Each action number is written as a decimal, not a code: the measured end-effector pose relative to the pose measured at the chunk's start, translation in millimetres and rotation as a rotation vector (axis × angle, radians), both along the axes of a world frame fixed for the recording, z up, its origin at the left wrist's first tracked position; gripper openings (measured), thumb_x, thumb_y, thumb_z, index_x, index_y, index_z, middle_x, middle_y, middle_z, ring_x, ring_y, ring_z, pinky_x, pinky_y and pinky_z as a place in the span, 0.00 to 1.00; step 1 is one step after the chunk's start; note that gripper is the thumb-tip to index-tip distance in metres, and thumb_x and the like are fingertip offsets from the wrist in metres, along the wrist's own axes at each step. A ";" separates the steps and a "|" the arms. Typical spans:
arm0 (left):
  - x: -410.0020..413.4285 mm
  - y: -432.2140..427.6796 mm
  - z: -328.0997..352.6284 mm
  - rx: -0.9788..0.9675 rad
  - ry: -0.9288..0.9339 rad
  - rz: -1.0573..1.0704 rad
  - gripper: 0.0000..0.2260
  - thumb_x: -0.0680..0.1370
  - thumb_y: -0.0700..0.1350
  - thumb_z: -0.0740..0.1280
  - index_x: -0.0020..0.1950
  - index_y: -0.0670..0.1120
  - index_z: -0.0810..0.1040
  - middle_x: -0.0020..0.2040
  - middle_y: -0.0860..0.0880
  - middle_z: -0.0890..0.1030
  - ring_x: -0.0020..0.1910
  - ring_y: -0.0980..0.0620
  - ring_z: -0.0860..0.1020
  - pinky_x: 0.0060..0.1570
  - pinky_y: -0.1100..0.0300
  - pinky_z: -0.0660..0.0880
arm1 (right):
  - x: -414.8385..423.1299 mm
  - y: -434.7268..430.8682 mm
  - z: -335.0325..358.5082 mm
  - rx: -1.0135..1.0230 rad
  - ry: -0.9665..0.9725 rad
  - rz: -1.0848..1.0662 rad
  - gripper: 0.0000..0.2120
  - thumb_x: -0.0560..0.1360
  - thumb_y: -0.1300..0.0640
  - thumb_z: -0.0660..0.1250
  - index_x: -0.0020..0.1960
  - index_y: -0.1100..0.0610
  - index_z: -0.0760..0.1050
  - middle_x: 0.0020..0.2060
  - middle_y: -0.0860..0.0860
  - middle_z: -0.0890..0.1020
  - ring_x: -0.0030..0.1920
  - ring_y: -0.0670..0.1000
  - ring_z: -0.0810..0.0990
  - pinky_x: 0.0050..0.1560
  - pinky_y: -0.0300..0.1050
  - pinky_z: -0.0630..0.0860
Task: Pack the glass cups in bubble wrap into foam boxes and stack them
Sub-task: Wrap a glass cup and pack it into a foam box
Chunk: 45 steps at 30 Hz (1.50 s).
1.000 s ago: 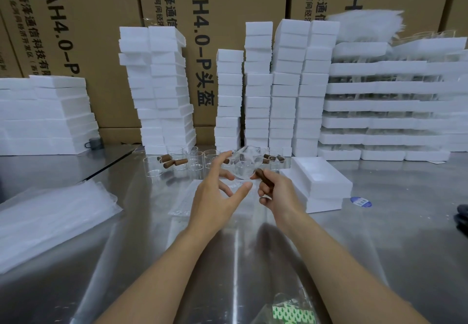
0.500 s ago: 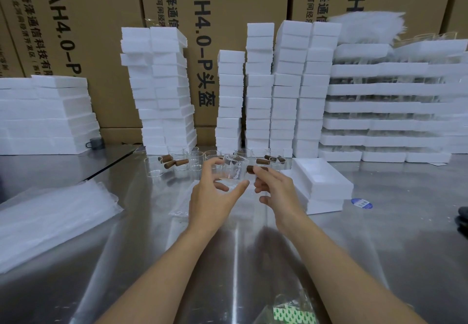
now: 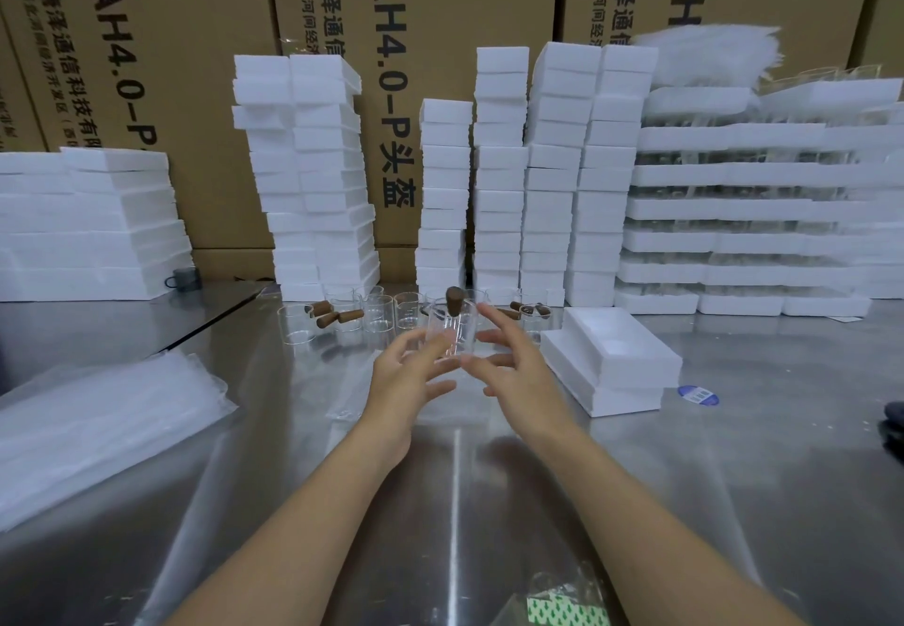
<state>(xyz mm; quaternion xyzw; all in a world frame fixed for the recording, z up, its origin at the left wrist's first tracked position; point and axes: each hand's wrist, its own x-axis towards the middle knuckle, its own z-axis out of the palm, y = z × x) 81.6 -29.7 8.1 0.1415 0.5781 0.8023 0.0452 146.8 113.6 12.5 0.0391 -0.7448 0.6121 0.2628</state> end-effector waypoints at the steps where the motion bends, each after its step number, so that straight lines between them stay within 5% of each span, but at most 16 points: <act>1: -0.6 0.5 0.1 0.003 -0.028 -0.021 0.26 0.69 0.57 0.80 0.64 0.47 0.82 0.52 0.47 0.90 0.53 0.47 0.89 0.45 0.56 0.84 | -0.9 0.6 -2.2 0.032 0.004 -0.022 0.28 0.77 0.48 0.75 0.72 0.30 0.69 0.61 0.39 0.77 0.55 0.45 0.81 0.53 0.39 0.79; 7: -6.9 1.3 -1.0 -0.002 -0.168 -0.168 0.19 0.78 0.59 0.71 0.59 0.46 0.80 0.54 0.40 0.89 0.51 0.47 0.89 0.45 0.54 0.83 | -4.7 4.3 -7.5 0.067 -0.003 -0.090 0.28 0.74 0.45 0.78 0.69 0.32 0.71 0.61 0.35 0.77 0.54 0.40 0.80 0.49 0.32 0.74; 11: -7.4 2.7 -2.1 0.016 -0.176 -0.144 0.14 0.83 0.56 0.68 0.60 0.47 0.80 0.46 0.46 0.89 0.48 0.47 0.89 0.40 0.54 0.84 | -4.5 3.8 -6.7 0.072 0.035 -0.136 0.26 0.73 0.45 0.79 0.68 0.34 0.72 0.60 0.35 0.77 0.55 0.37 0.78 0.48 0.27 0.72; 18: -3.1 3.0 -5.9 -0.115 -0.023 -0.129 0.34 0.65 0.69 0.79 0.61 0.47 0.83 0.53 0.47 0.89 0.55 0.48 0.88 0.47 0.55 0.82 | -7.0 7.2 -10.6 0.128 0.086 -0.187 0.29 0.74 0.46 0.78 0.72 0.37 0.72 0.63 0.34 0.75 0.56 0.37 0.77 0.51 0.27 0.72; 24: -7.5 3.4 -3.3 -0.062 -0.171 -0.173 0.23 0.77 0.62 0.72 0.64 0.46 0.82 0.53 0.45 0.89 0.53 0.48 0.89 0.46 0.54 0.81 | -10.6 8.3 -12.8 0.138 0.070 -0.186 0.27 0.73 0.48 0.79 0.69 0.40 0.74 0.63 0.36 0.76 0.57 0.37 0.77 0.50 0.22 0.70; 27: -8.1 4.5 -4.5 -0.018 -0.190 -0.156 0.19 0.82 0.58 0.70 0.65 0.45 0.81 0.49 0.47 0.89 0.52 0.45 0.89 0.40 0.55 0.83 | -10.2 8.2 -12.3 0.145 0.109 -0.211 0.27 0.73 0.49 0.79 0.68 0.37 0.73 0.62 0.36 0.76 0.56 0.37 0.76 0.53 0.27 0.71; 32: -6.0 2.3 -3.5 -0.055 -0.099 -0.134 0.27 0.73 0.65 0.78 0.65 0.49 0.83 0.52 0.46 0.89 0.55 0.47 0.88 0.46 0.55 0.83 | -8.6 8.3 -12.6 0.204 0.143 -0.228 0.28 0.73 0.47 0.79 0.69 0.35 0.72 0.60 0.36 0.75 0.56 0.39 0.75 0.56 0.33 0.73; 38: -5.0 5.1 -3.4 -0.081 -0.194 -0.187 0.27 0.82 0.66 0.65 0.66 0.45 0.83 0.47 0.48 0.89 0.47 0.50 0.89 0.47 0.53 0.80 | -9.3 7.5 -14.1 0.296 0.095 -0.253 0.27 0.73 0.42 0.78 0.64 0.29 0.67 0.59 0.29 0.71 0.59 0.32 0.72 0.58 0.37 0.75; 42: -1.4 3.9 -4.2 -0.079 -0.089 -0.132 0.34 0.68 0.72 0.77 0.65 0.51 0.82 0.44 0.49 0.87 0.47 0.49 0.88 0.44 0.56 0.83 | -8.9 5.6 -14.3 0.402 0.100 -0.280 0.26 0.73 0.38 0.76 0.63 0.22 0.65 0.59 0.23 0.67 0.64 0.35 0.71 0.61 0.32 0.69; 45: -4.0 3.1 -5.9 -0.097 -0.089 -0.135 0.29 0.72 0.71 0.75 0.64 0.54 0.80 0.48 0.47 0.89 0.49 0.49 0.89 0.46 0.54 0.82 | -11.8 8.1 -18.4 0.440 0.074 -0.304 0.29 0.73 0.37 0.75 0.70 0.29 0.67 0.61 0.28 0.70 0.66 0.38 0.71 0.65 0.38 0.70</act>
